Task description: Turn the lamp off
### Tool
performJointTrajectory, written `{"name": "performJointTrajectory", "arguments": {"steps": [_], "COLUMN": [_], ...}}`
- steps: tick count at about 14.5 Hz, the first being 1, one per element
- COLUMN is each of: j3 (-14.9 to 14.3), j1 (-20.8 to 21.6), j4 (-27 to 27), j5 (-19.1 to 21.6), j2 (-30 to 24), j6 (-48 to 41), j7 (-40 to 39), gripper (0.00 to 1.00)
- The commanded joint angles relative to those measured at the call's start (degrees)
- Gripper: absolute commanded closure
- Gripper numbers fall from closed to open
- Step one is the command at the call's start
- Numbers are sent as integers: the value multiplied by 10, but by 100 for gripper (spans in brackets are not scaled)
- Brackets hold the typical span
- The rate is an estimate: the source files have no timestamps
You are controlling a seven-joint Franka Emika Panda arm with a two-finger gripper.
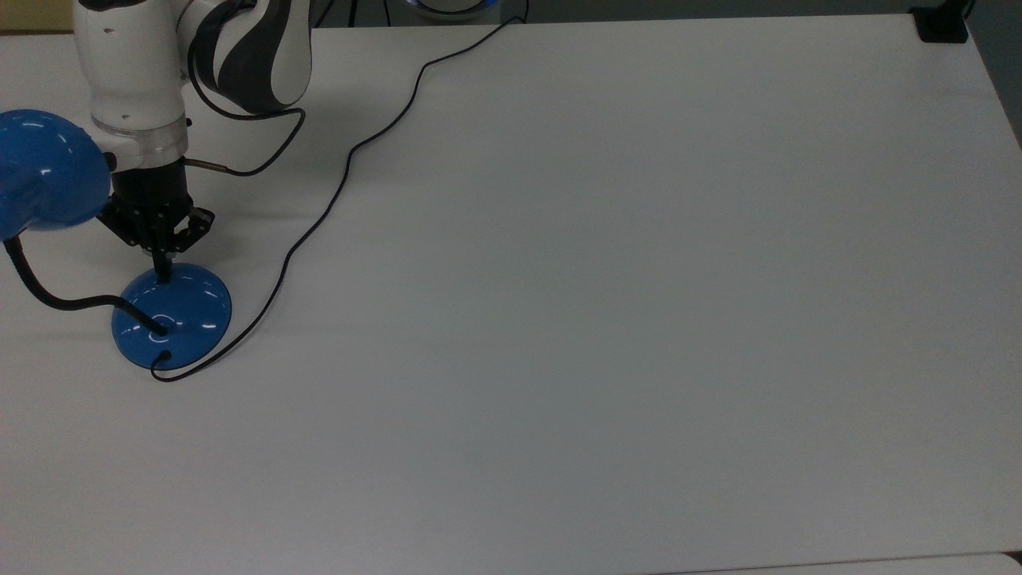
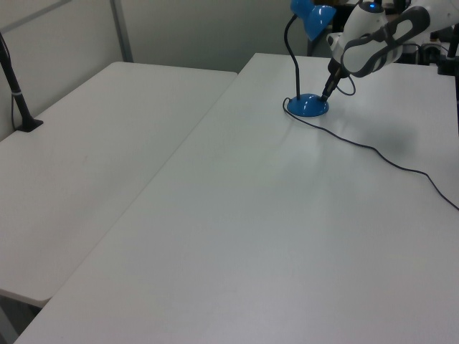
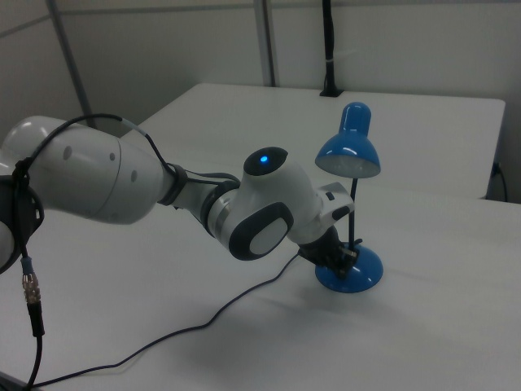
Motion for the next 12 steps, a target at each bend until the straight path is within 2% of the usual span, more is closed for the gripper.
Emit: {"name": "performJointTrajectory", "arguments": {"steps": [1,3,5,6,7,8,9,12], "j3": [2,1,0,-1,-1,-1,-1,-1], "j1": [0,-1,-3,-3,-3,-3,0,14], "j4": [5,-8,-9,-6,-6,-6,-4,15], "j5": [6,5,4,3,3,3,2,-4], "j2": [15,-15,-48,-70,-85,-100,-114,-161], "j6": [10,-18,-118,-197,-239,-281,-323,-435], "j7": [-10,-22,-43,-59,-59,-58,-56,-31], "gripper": [100,100,100,98,82,36,1,0]}}
